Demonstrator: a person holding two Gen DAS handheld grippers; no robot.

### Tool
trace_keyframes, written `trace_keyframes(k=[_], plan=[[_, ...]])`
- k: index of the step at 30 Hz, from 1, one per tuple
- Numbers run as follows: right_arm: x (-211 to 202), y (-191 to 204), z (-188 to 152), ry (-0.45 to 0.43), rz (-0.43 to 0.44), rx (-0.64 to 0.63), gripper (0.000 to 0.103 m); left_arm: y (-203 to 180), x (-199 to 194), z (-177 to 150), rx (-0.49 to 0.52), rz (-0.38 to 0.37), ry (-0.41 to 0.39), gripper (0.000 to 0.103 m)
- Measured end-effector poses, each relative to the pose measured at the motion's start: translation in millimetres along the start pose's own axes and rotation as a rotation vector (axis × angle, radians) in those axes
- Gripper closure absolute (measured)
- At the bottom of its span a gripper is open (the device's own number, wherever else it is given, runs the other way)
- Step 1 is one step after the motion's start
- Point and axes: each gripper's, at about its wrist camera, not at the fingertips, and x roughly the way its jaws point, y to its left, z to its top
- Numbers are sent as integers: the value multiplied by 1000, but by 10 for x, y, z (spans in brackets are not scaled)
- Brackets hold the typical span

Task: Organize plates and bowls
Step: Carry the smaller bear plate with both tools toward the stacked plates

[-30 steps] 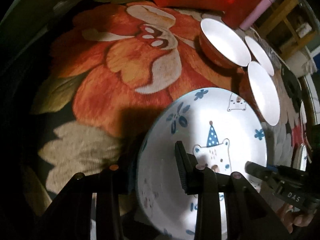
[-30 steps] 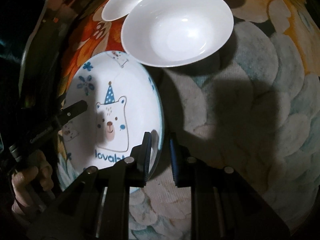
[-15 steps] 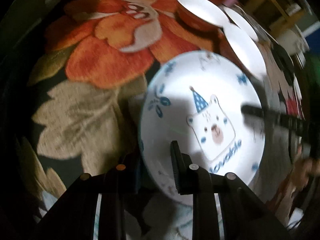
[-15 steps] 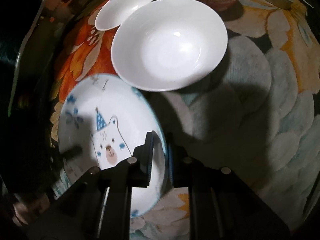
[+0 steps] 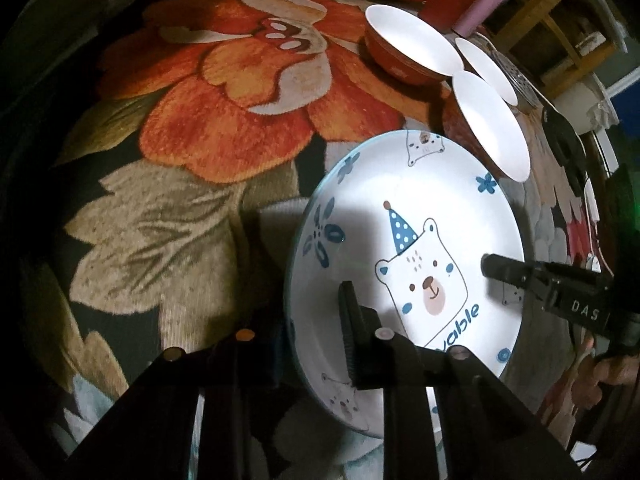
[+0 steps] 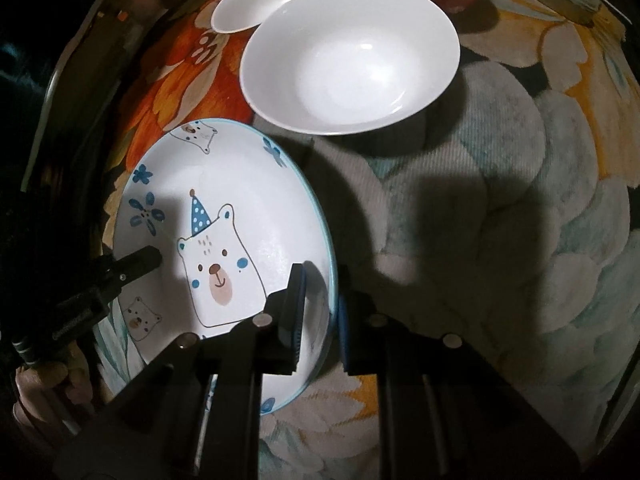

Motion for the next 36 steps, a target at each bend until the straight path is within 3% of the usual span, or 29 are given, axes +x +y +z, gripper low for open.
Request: trace_keyframes(k=[8,19,28,36], plan=[[-217,1,-49,47,3,-27,88,-244,-228,-84,37,11,24,81],[-906,-99,-30,77,-16,-60,88,-771,-730,45,64,5,-13,81],[-1386,-541,-40,56,-49,36,88,-1454,-768,221,105,-32,3,81],[-1768,-1195,-250,31,-70,121,88,-2240,-627,255,213,-63,36,81]])
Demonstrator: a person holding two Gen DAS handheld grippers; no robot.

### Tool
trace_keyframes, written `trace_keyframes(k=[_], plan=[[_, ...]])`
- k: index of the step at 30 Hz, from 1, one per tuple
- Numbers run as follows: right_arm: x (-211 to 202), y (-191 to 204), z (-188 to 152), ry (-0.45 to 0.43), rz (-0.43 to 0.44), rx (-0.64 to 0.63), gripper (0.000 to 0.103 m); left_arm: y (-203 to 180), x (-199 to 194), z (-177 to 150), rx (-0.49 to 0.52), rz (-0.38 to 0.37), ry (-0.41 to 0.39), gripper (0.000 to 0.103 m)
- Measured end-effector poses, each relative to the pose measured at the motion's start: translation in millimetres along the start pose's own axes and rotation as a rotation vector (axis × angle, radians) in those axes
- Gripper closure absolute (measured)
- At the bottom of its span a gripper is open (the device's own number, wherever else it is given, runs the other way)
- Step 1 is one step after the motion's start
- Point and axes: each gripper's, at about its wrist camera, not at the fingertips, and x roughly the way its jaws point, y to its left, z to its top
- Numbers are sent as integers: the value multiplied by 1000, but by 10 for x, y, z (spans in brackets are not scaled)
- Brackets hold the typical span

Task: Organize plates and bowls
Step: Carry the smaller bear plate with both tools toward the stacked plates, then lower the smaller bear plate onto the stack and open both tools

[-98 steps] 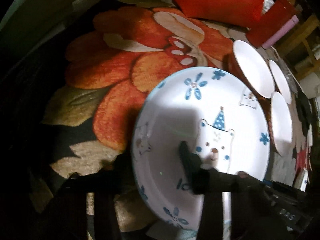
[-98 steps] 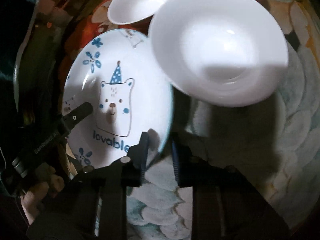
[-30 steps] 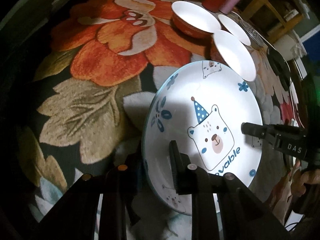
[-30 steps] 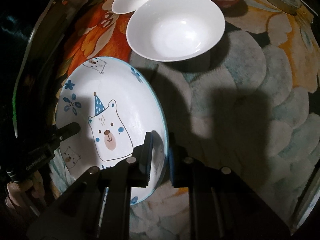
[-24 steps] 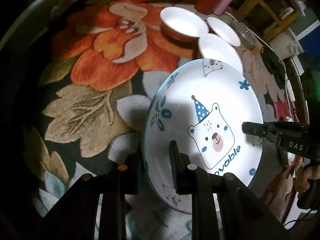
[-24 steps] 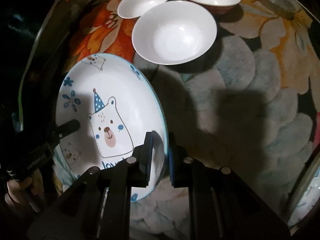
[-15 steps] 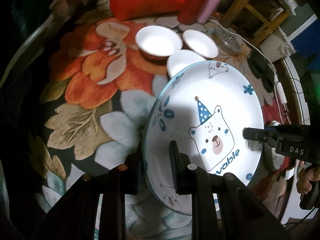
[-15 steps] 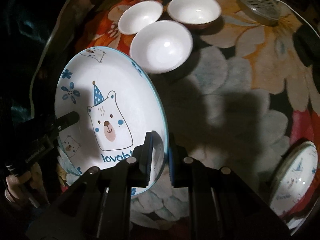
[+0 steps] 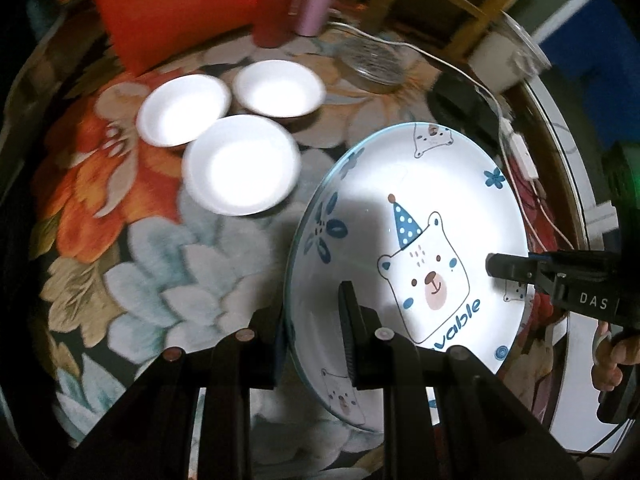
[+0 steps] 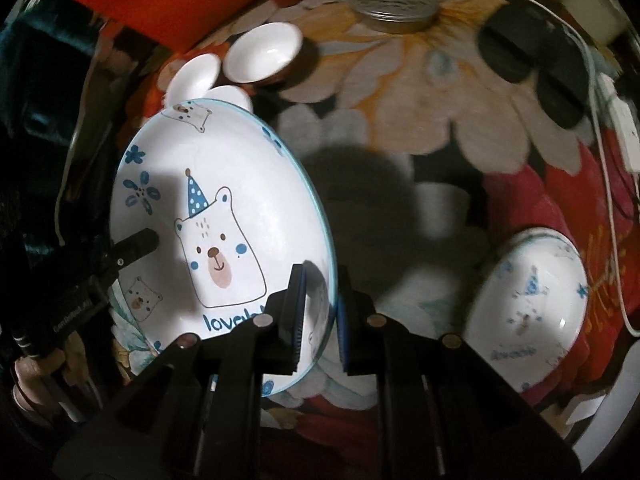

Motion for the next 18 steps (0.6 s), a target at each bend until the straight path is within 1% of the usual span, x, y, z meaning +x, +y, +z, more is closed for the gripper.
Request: trace_keyframes(k=[4,12,18], plan=[[-78,-375,-109,6,3,63,88,-387,167,57,50,-13,26,81],[-168,-1106,-354,12,3,168,88,-1049,479,58,134,-41,71,81],[-196,-1524,-547,22,-12,234,88,-1498,739,26,175,-61,101,81]])
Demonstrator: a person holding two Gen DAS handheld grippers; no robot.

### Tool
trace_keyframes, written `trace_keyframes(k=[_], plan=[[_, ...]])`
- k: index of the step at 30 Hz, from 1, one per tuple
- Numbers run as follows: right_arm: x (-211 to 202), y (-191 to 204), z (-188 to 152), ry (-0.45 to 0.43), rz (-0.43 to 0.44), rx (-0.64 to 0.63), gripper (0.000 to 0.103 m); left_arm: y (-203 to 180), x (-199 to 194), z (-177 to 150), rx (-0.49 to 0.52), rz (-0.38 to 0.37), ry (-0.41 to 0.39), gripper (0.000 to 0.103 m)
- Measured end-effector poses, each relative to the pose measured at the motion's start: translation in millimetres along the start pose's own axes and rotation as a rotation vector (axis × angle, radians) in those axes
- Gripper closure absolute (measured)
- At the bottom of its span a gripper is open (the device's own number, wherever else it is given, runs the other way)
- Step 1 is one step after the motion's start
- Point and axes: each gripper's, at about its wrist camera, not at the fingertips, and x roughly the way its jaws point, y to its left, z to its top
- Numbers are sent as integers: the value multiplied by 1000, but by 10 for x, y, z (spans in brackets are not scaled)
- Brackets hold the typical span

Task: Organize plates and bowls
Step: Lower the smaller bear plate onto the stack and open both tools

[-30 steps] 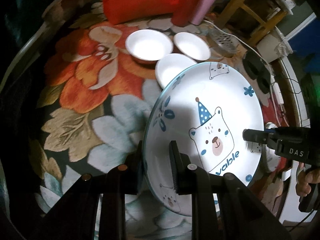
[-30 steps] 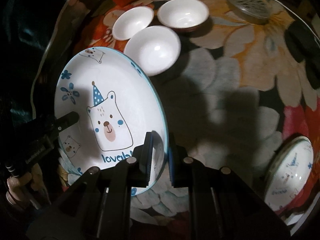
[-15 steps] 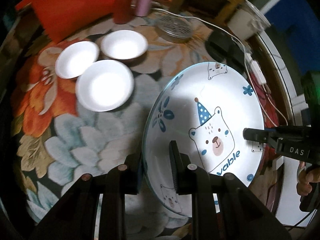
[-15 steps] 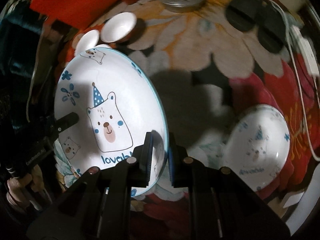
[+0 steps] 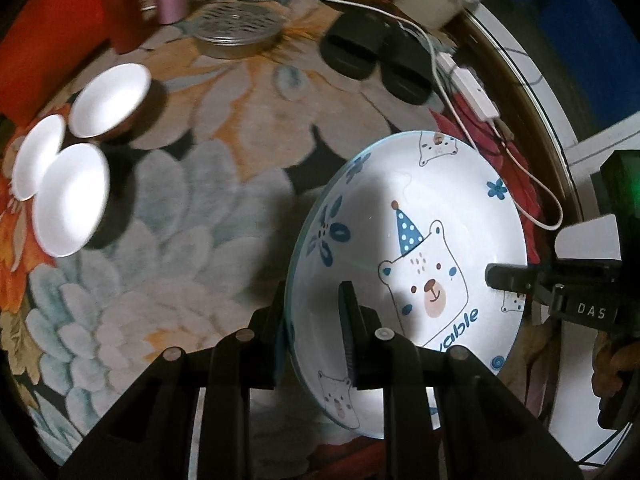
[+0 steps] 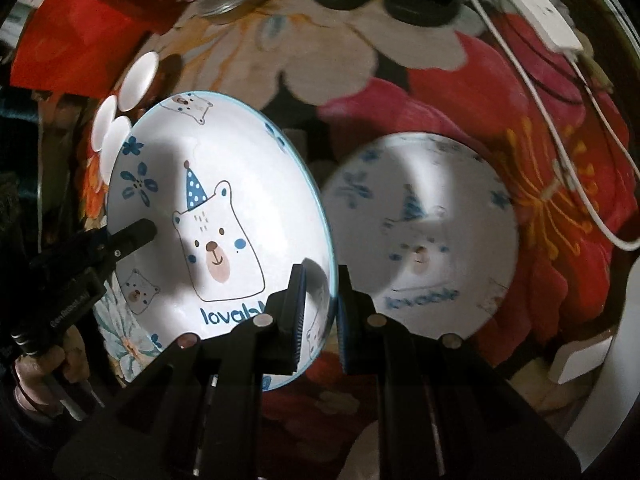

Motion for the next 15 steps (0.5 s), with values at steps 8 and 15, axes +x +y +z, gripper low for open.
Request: trace_keyframes(k=[8,15], plan=[[2,-587,-130,-5,-29,82,88,-536,416,44,53,-26,54,81],[74,-1023,-220,22,-28,165,87,-872,697,58,100,-21,89,81]])
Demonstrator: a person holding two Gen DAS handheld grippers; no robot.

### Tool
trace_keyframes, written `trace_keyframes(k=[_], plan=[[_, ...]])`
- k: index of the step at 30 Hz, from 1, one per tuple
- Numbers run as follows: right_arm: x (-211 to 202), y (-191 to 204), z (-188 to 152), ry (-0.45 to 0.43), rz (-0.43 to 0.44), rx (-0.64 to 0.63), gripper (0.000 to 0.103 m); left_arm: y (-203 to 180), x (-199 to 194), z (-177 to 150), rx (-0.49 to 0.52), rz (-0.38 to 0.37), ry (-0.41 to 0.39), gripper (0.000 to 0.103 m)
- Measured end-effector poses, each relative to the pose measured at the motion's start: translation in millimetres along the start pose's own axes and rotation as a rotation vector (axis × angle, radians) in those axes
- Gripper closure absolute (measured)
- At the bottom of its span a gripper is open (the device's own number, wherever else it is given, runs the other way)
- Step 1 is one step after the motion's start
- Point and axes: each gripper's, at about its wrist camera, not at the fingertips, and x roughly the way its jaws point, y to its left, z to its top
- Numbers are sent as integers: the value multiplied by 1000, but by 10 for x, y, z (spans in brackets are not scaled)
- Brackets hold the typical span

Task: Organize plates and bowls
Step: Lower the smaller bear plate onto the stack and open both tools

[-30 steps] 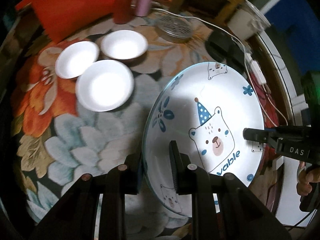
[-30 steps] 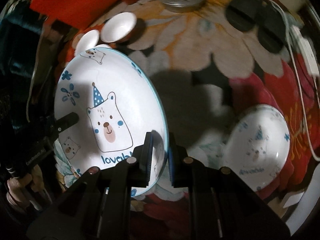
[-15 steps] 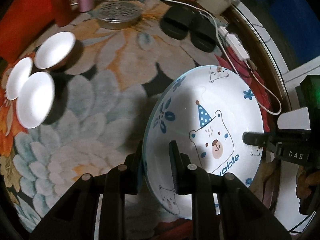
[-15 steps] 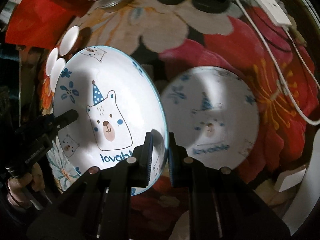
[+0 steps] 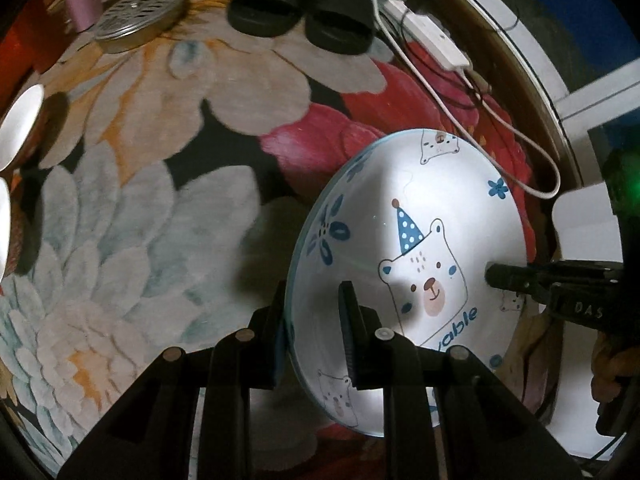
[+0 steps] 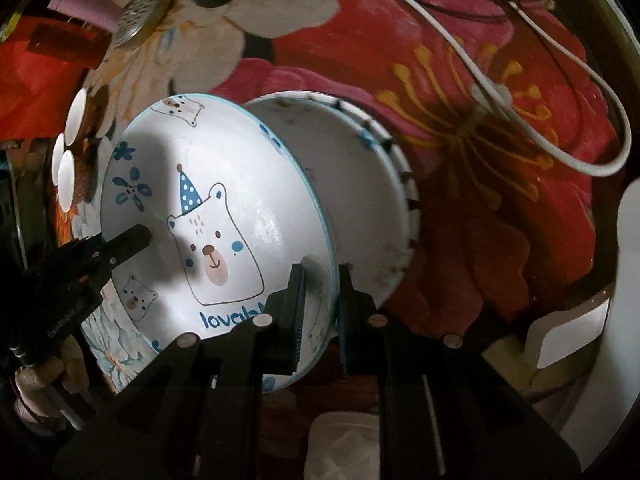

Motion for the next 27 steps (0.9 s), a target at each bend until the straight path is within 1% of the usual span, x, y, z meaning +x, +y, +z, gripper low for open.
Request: trace_keyframes(k=[4,9,12,15,17,18,21,24,26,27], plan=[[38,-143,12,3,-10,16,87,-101,145,27,15,-3,16,81],[115,-294,16,11,-13,34,87,-231,277,32,54,28,31,81],[176,-324,17,12,-26,24,87,-291,281,62,80,55,20,81],[194,-318,35,2,-43,7,87,-275,272,94,71,65,20,81],[179,-292,53,-16,-70,-20,87,-251,277,101,67,68,17,81],[194,-263,62,-20,-82,-26,88,-255,266,99,70,67,8,78],[179,-232,67,-32,-93,-46,87,-287,259,121,87,76,-1,75],[176,-229,63,-37,-103,-63,86,-273,243,124,85,65,-5,74],[142,-227,54,-50,-103,-60,86,-258,212,120,86,54,-11,69],[127,-207,52,-55,-105,-63,86,-257,193,119,87,53,-17,61]])
